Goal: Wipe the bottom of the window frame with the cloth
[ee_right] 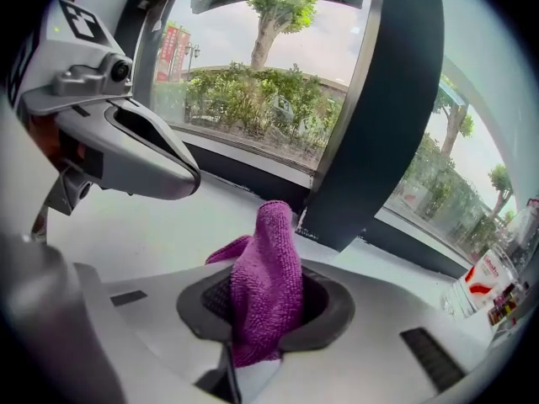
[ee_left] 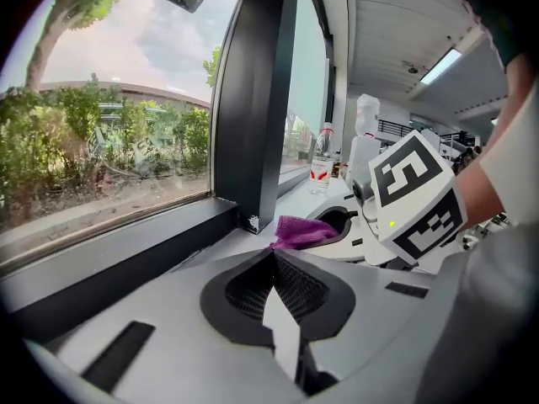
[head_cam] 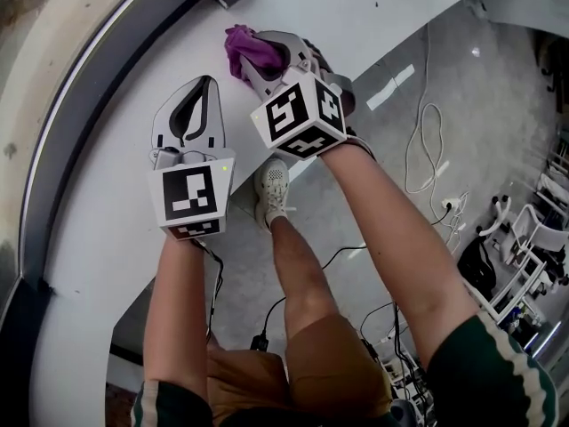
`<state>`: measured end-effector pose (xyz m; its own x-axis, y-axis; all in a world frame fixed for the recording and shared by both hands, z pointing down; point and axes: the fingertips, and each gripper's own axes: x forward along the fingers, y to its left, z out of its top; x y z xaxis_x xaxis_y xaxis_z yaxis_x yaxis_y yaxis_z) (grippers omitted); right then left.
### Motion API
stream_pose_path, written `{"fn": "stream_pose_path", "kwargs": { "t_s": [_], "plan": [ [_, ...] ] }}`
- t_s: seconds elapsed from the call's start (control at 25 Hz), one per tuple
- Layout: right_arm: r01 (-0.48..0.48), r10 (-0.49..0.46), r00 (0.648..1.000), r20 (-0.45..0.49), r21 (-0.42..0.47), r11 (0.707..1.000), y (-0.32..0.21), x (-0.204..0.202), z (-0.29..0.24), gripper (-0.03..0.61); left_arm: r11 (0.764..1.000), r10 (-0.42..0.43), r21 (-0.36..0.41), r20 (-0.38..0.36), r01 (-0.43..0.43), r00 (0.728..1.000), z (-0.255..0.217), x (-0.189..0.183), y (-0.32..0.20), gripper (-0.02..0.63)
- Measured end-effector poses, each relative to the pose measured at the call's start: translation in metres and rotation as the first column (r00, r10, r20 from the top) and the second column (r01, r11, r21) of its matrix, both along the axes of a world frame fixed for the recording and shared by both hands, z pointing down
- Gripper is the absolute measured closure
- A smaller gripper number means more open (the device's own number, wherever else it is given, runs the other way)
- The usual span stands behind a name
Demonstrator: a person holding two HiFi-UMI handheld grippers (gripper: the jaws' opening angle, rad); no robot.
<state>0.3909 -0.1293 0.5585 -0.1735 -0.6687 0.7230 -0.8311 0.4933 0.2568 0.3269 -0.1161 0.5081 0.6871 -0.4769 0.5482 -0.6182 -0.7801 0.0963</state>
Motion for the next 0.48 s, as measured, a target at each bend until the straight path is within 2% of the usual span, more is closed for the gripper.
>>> {"fn": "stream_pose_path", "kwargs": {
  "t_s": [0.48],
  "plan": [
    [-0.033,0.033,0.999,0.033,-0.011,0.999,0.045,0.014,-0.001,0.480,0.997,0.074,-0.012,0.014,-0.073,0.997,-0.003,0.024,0.038,0.606]
  ]
}}
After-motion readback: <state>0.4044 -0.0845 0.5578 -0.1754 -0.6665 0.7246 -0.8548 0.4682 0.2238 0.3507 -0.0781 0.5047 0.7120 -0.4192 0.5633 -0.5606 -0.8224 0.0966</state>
